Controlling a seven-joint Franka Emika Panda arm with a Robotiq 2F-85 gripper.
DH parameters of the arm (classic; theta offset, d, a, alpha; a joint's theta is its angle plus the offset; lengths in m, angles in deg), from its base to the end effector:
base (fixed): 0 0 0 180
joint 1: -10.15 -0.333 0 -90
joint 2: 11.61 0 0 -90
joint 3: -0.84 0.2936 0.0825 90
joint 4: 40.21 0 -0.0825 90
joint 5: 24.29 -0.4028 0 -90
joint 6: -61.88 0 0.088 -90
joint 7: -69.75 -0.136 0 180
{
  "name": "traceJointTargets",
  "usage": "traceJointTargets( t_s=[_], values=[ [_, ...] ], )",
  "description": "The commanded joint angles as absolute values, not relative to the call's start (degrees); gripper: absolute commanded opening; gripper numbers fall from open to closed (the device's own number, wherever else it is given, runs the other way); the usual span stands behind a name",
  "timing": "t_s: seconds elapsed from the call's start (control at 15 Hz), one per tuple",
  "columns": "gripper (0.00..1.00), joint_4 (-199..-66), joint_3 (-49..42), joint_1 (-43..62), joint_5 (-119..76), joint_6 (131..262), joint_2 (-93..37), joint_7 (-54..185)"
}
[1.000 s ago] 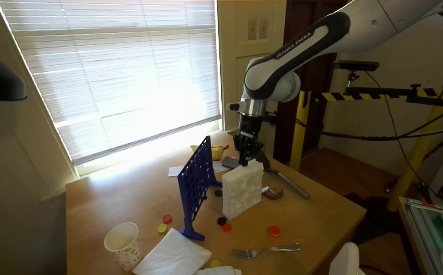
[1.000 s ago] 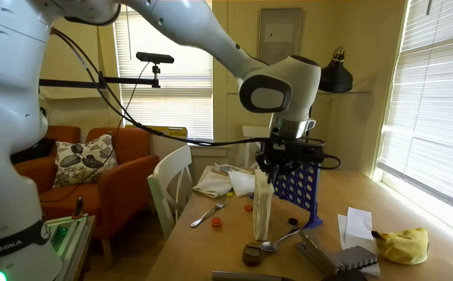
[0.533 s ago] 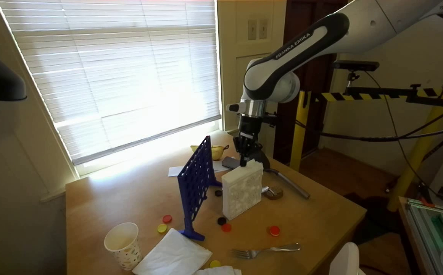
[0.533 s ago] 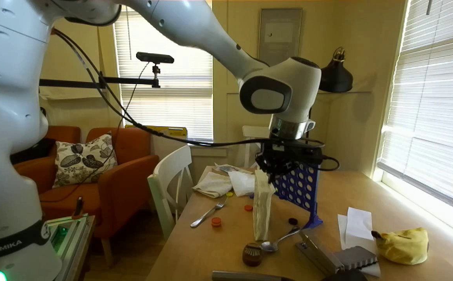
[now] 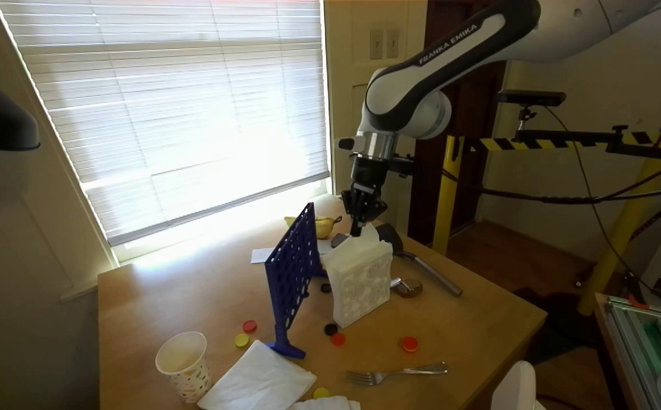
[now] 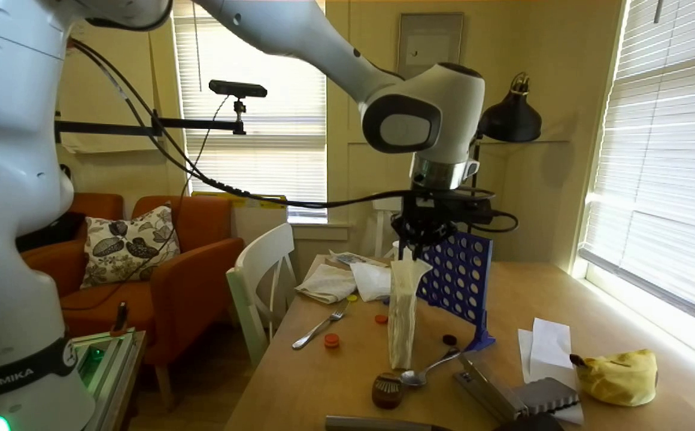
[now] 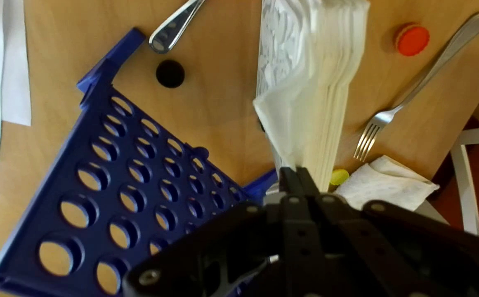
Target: Remove one paper towel from the pile
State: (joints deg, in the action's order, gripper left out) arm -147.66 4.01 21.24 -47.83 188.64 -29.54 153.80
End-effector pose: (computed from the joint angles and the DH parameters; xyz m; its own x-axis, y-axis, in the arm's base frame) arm 0.6360 -0.0668 0.2916 0.4510 0.8263 0.3374 0.8858 -0.4608 -0.0554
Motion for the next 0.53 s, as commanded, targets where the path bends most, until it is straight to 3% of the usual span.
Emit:
traceJointTargets(
  t_s=[0.0, 0.47],
  values=[
    [0.00, -150.4, 4.4, 21.0, -50.7, 188.9, -24.6, 154.8],
    [0.00, -154.7, 4.1, 19.6, -57.7, 190.3, -16.7, 158.0]
  ],
)
